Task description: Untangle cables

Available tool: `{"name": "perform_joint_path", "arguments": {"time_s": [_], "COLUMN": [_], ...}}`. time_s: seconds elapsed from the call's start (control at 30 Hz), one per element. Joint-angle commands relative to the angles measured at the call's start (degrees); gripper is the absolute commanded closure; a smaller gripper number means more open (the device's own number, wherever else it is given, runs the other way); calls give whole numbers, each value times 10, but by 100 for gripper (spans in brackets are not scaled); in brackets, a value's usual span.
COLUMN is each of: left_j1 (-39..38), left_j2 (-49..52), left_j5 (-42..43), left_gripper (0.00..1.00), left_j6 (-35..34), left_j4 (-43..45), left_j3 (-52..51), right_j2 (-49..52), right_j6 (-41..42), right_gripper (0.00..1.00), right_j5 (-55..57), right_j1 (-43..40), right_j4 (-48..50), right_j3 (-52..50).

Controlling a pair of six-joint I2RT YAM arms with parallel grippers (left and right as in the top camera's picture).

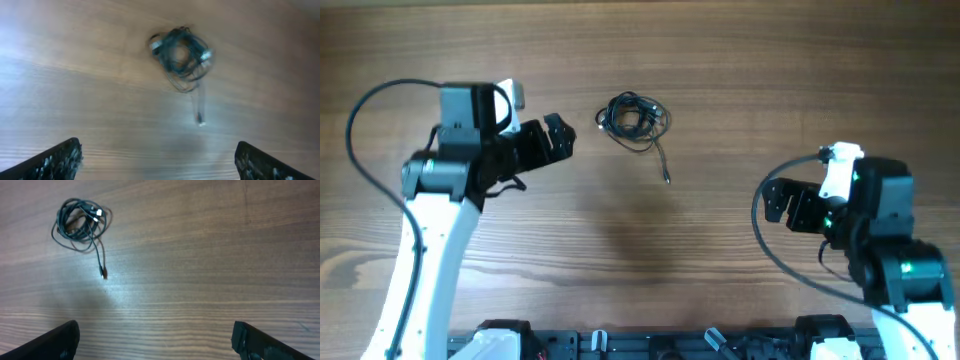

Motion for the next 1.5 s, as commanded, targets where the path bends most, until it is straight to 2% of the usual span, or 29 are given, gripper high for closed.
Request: {"name": "perform_joint_path", "arguments": {"time_s": [0.0, 0.1, 0.2, 0.3, 0.47, 0.6, 0.67, 0.73, 0.77, 0.87, 1.0, 1.03, 1.17, 1.3, 1.37, 1.43, 1.47], "left_j1": [2, 2, -2, -26, -76, -96, -106, -116, -120, -128, -130, -130, -130, -130, -130, -136, -142], "left_j2": [31, 31, 37, 72, 182, 274, 317, 351, 363, 396, 411, 411, 410, 382, 349, 317, 306], "left_j5": [-60, -18, -16, -20, -20, -20, -20, -20, -22, -24, -24, -24, -21, 30, 54, 120, 125], "left_gripper": [0, 0, 0, 2, 8, 8, 15, 18, 18, 30, 39, 45, 94, 96, 96, 96, 96], "left_j6": [-5, -5, -24, -24, -17, -17, -18, -18, -18, -18, -18, -18, -18, -19, -31, -54, -54], "left_j4": [-26, 50, 156, 224, 321, 380, 396, 409, 411, 423, 423, 423, 412, 379, 327, 251, 207], "left_j3": [13, 13, 13, 13, 13, 13, 13, 13, 13, 13, 13, 13, 13, 14, 14, 14, 14], "right_j2": [37, 66, 80, 81, 81, 81, 81, 81, 81, 81, 81, 81, 81, 81, 82, 89, 100], "right_j6": [-15, -14, -14, -13, -12, -12, -12, -12, -12, -12, -12, -12, -12, -12, -12, -14, -14], "right_gripper": [1, 0, 0, 0, 0, 0, 0, 0, 0, 0, 0, 0, 0, 0, 0, 1, 1], "right_j5": [45, 59, 59, 58, 54, 54, 54, 54, 54, 54, 54, 54, 54, 54, 47, -12, -52], "right_j1": [-2, -2, -2, -2, -2, -2, -2, -2, -2, -2, -2, -2, -2, -2, -2, -2, -2], "right_j4": [-25, -21, -14, -7, -5, -7, -6, -6, -6, -4, 4, 5, 7, 12, 23, 51, 73], "right_j3": [46, 48, 48, 48, 48, 48, 48, 48, 48, 48, 48, 48, 48, 48, 48, 48, 48]}}
